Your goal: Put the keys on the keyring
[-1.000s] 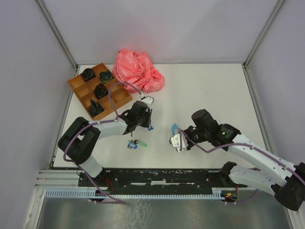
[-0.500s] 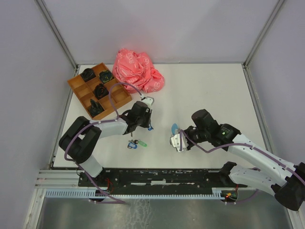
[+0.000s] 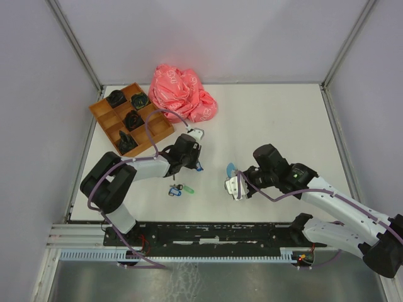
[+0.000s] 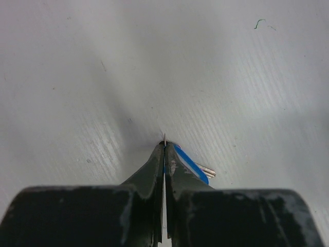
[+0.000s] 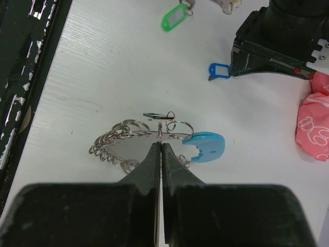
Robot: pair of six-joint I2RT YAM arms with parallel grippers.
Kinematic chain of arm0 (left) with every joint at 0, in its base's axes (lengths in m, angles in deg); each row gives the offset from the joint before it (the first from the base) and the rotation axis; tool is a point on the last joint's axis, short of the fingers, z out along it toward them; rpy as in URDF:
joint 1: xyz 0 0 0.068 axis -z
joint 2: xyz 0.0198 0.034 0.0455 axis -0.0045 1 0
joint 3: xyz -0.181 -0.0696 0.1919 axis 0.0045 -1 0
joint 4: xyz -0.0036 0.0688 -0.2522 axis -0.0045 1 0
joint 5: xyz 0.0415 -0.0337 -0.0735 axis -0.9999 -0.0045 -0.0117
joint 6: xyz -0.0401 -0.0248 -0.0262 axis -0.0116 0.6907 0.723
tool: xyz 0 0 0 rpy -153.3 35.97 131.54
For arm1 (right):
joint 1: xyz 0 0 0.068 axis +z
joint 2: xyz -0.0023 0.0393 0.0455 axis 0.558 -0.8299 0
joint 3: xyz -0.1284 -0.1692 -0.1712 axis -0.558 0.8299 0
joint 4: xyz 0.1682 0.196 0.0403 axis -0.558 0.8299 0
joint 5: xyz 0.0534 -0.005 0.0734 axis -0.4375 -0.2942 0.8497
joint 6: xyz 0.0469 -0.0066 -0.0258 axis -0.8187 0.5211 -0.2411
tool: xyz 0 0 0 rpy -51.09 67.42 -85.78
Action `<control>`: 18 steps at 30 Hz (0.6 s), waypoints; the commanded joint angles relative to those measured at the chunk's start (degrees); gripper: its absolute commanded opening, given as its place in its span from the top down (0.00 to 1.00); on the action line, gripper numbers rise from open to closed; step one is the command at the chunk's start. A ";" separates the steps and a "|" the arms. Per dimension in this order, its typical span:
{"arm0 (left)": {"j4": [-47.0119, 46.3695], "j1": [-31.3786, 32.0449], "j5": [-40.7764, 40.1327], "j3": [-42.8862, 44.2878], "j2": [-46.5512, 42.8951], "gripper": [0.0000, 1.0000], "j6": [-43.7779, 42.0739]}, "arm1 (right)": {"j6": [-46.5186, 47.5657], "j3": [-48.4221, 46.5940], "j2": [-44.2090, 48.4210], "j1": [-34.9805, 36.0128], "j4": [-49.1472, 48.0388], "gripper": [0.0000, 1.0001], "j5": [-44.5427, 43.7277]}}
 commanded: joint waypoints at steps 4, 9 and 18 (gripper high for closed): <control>-3.18 0.21 0.20 -1.87 -4.04 0.97 -4.82 | -0.72 -0.57 1.49 0.30 -0.94 0.99 -0.21; -9.95 0.21 5.24 -7.39 -12.51 0.97 -8.55 | -0.86 -0.90 1.97 0.25 -0.95 0.99 -0.54; -19.30 0.26 13.96 -13.95 -23.03 0.97 -14.02 | -1.85 -2.13 2.29 0.29 -0.72 0.99 -2.67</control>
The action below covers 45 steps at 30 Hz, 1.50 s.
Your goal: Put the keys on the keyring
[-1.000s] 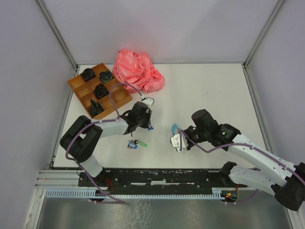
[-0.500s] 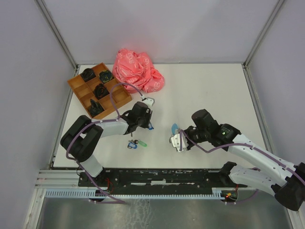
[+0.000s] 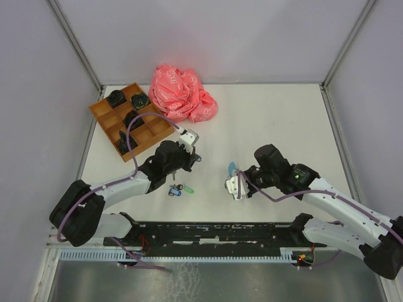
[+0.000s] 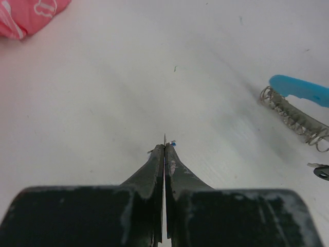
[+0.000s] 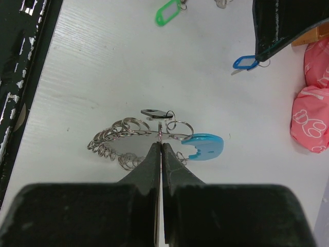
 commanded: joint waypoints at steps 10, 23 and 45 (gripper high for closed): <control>-15.93 1.90 21.93 -6.16 -9.10 0.97 -14.21 | -4.30 -2.78 3.68 0.29 -2.88 0.99 -5.88; -23.29 12.54 23.48 -10.69 -10.61 0.97 -33.44 | -5.78 -3.63 2.57 0.29 -4.86 0.99 -7.77; -28.29 17.08 21.60 -7.48 -6.11 0.97 -36.55 | -2.53 -1.76 2.01 0.29 -6.41 0.99 -8.06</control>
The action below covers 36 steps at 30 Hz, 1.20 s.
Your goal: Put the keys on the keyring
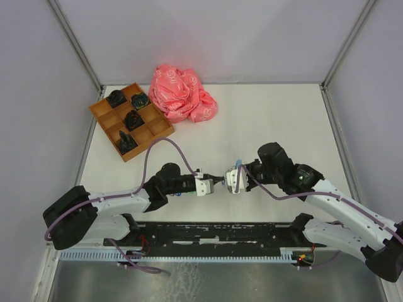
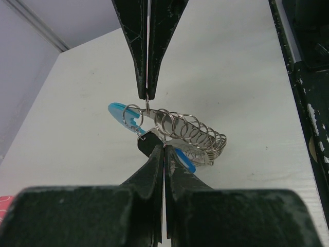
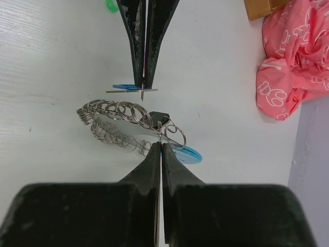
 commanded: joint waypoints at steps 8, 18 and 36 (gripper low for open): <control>-5.74 1.49 -2.09 3.32 1.47 0.97 -2.52 | 2.84 -0.65 -0.27 0.44 -1.83 0.99 -1.10; -6.54 2.13 -3.56 3.49 1.93 0.97 -2.62 | 2.93 -0.45 -0.42 0.82 -1.90 0.99 -1.29; -6.54 2.63 -5.56 4.65 3.44 0.97 -2.79 | 2.54 -0.53 -0.77 1.08 -2.06 0.99 -0.94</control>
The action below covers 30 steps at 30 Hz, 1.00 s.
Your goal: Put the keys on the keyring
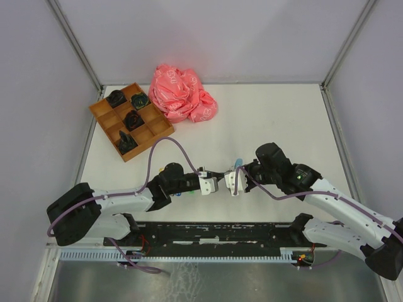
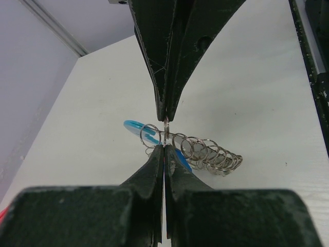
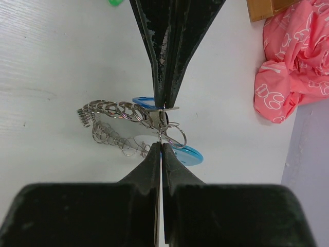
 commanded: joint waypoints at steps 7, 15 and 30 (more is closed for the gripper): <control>-3.01 0.40 -0.17 2.51 0.54 0.97 -1.85 | -0.32 -0.54 0.10 0.43 -2.07 0.99 -0.27; -2.54 0.36 -0.04 2.79 0.52 0.97 -1.85 | -0.85 -0.62 -0.14 0.47 -2.15 1.00 -0.92; -1.03 0.38 -0.18 3.15 0.79 0.97 -1.80 | -1.68 -0.62 -0.16 0.56 -2.50 0.99 -1.52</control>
